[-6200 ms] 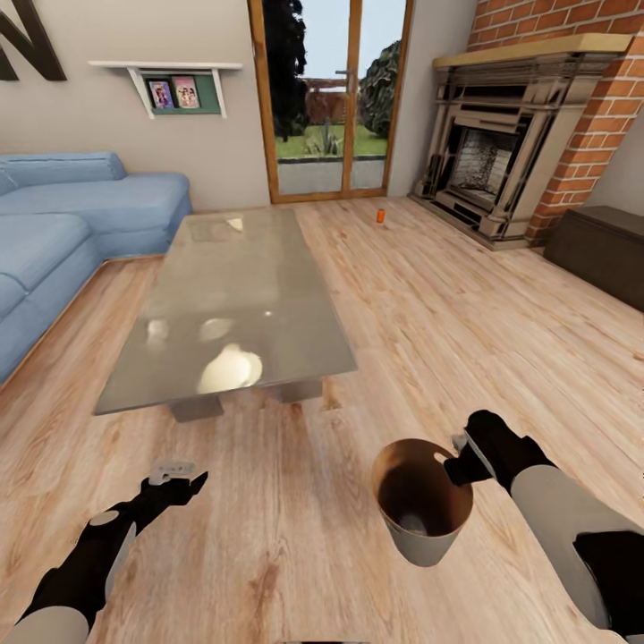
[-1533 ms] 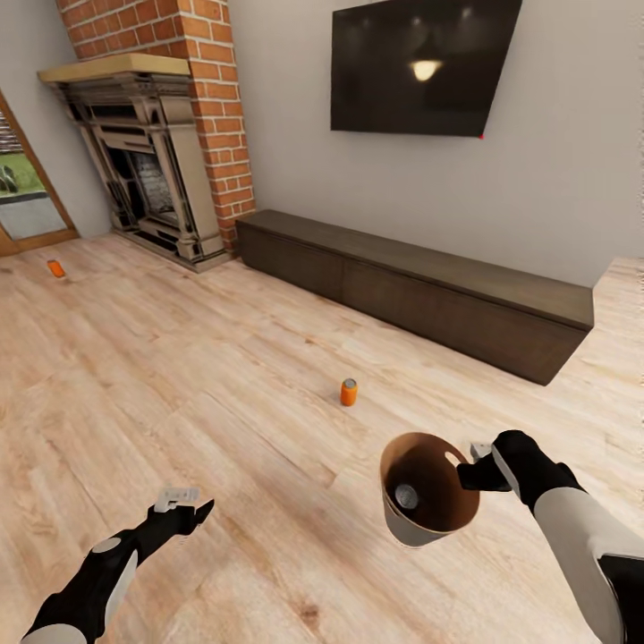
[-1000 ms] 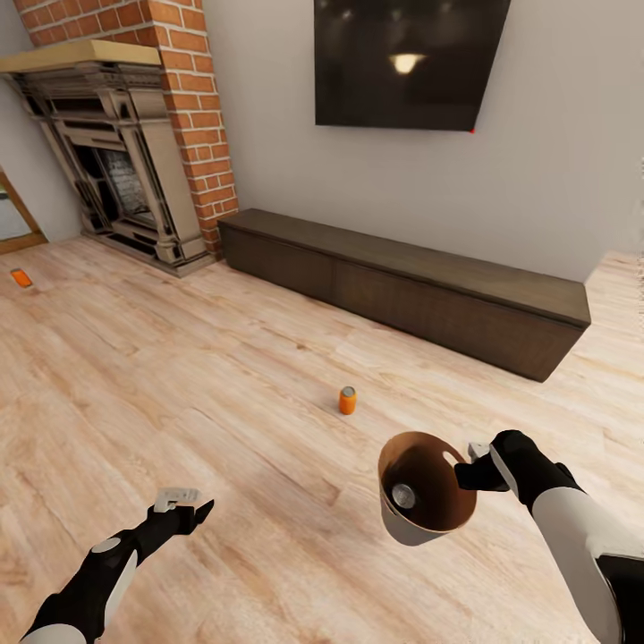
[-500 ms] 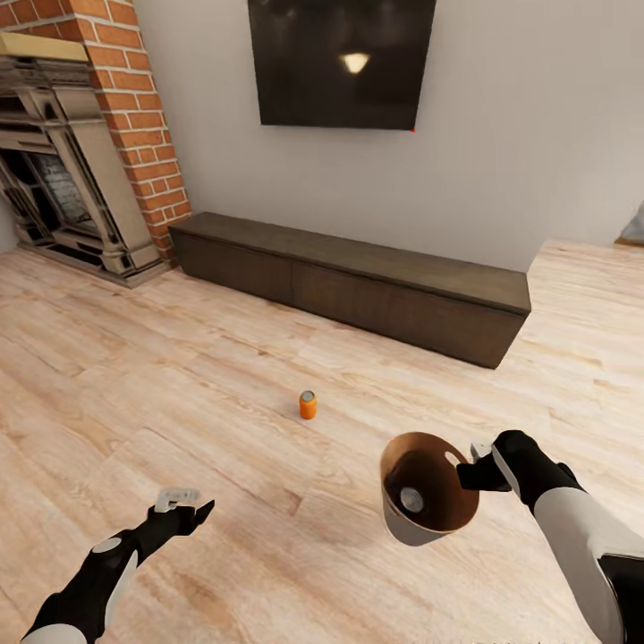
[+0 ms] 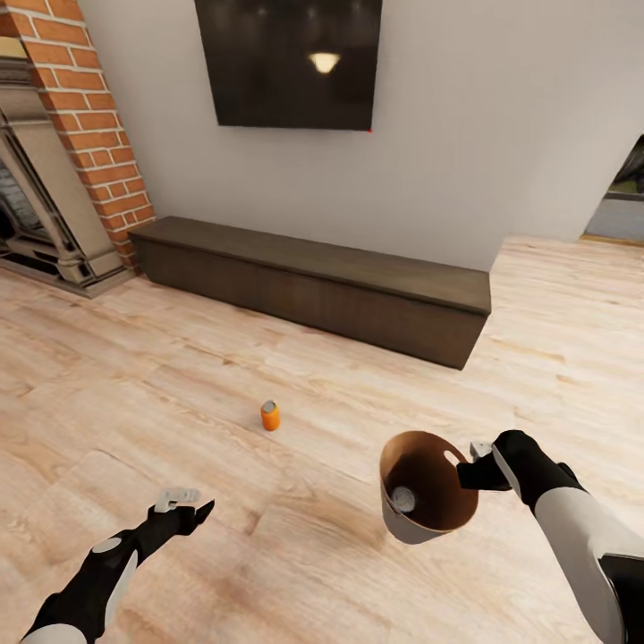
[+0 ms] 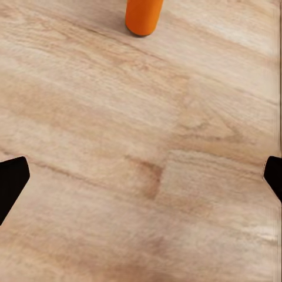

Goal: Put the three can of soda from the living room inside the tash can in the kitchen.

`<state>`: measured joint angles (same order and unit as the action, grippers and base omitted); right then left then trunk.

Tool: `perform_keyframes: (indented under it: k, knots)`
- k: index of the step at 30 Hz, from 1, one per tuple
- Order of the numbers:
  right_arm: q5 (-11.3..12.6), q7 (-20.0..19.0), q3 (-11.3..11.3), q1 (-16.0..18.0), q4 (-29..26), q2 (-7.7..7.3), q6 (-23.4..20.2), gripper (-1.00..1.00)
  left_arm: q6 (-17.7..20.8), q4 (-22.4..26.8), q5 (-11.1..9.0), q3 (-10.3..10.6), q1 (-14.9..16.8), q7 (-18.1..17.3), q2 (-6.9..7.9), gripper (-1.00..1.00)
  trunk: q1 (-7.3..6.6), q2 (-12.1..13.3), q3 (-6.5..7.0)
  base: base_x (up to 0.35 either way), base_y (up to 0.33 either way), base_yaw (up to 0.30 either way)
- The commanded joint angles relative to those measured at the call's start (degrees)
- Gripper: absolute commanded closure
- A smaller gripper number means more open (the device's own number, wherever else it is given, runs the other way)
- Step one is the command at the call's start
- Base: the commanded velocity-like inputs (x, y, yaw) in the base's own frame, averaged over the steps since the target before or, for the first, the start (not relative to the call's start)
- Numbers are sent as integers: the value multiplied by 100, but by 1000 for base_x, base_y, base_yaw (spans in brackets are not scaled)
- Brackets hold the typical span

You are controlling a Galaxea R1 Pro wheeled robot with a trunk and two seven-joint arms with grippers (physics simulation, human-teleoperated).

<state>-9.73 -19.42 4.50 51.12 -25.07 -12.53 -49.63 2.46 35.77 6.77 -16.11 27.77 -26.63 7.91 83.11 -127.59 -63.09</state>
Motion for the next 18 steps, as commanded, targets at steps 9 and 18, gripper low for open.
perform_keyframes:
  k: [9,18]
  knots:
    - [28,-435,-22,-2,-6,3,5,100,-73,0,5,-2,0,-4,7,-100,0,0,1,267,-84,-1]
    - [19,-425,-27,1,-2,21,-13,100,-123,-1,10,-6,0,-92,8,-100,0,0,-10,321,-3,-46]
